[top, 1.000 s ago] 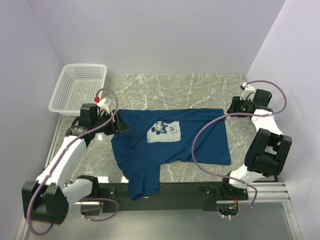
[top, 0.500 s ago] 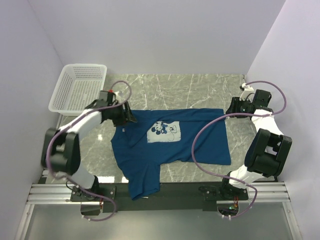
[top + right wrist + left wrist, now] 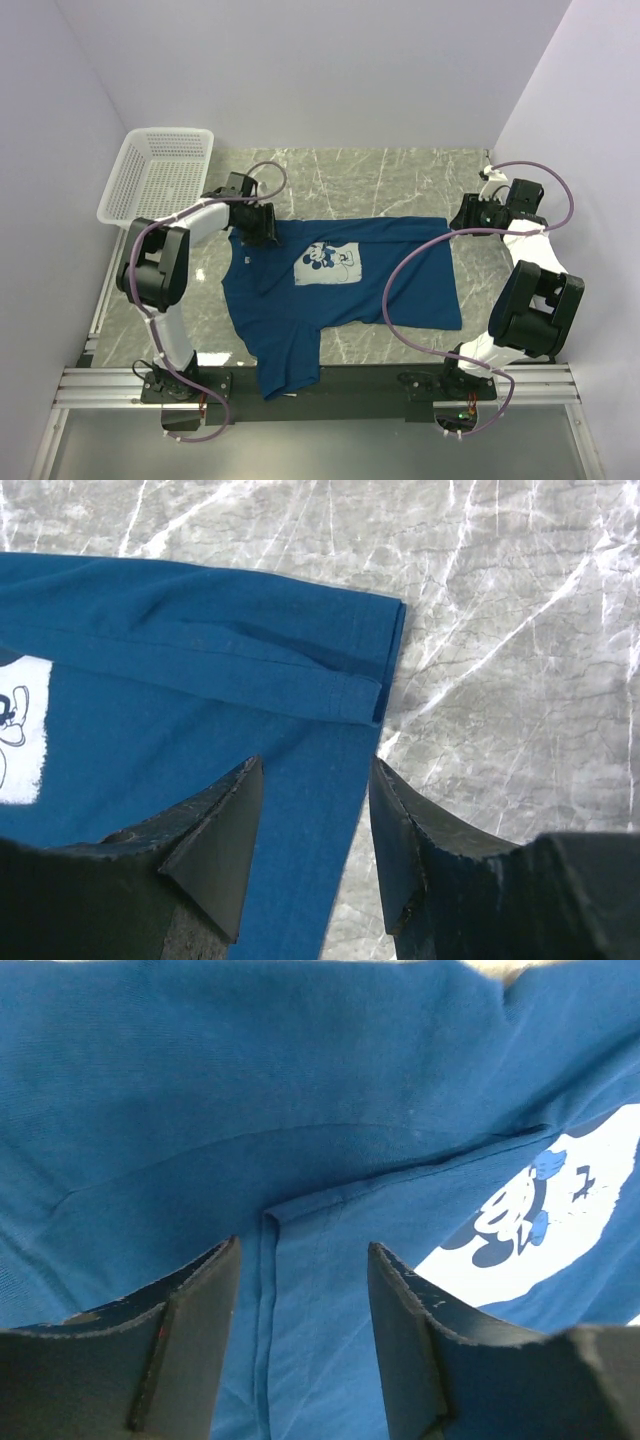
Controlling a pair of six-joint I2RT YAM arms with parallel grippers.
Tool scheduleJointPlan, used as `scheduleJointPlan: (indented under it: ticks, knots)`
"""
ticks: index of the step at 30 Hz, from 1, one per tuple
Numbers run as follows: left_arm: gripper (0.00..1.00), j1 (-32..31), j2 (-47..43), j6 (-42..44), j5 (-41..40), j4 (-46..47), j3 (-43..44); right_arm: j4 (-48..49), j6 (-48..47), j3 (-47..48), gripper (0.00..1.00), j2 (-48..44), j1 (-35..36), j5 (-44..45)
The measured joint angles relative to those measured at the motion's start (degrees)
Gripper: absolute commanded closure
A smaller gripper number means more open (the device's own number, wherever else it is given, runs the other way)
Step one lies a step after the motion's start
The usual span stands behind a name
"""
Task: Fold and stack the t-shirts
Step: Fold the tshirt
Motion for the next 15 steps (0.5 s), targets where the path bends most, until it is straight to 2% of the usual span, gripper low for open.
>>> scheduleJointPlan:
  ticks: [5,8,9,15]
  knots:
    - [0.5,-1.3,2.6,0.8,0.0,-1.6,1.8,-0.3,0.0,0.0,0.46,0.0,0.0,-0.3]
    - [0.6,-1.7,3.2,1.0,0.1,-2.2,2.1,-0.4,0.0,0.0,0.46,0.0,0.0,-0.3]
    - [0.68,-1.8,3.3,1.0,0.1,-2.4,2.1,-0.4,0.0,0.0,0.46,0.0,0.0,-0.3]
    - [0.98,-2.3,3.2,1.3,1.1,-3.0,2.1,-0.4,0.0,0.0,0.46,0.0,0.0,-0.3]
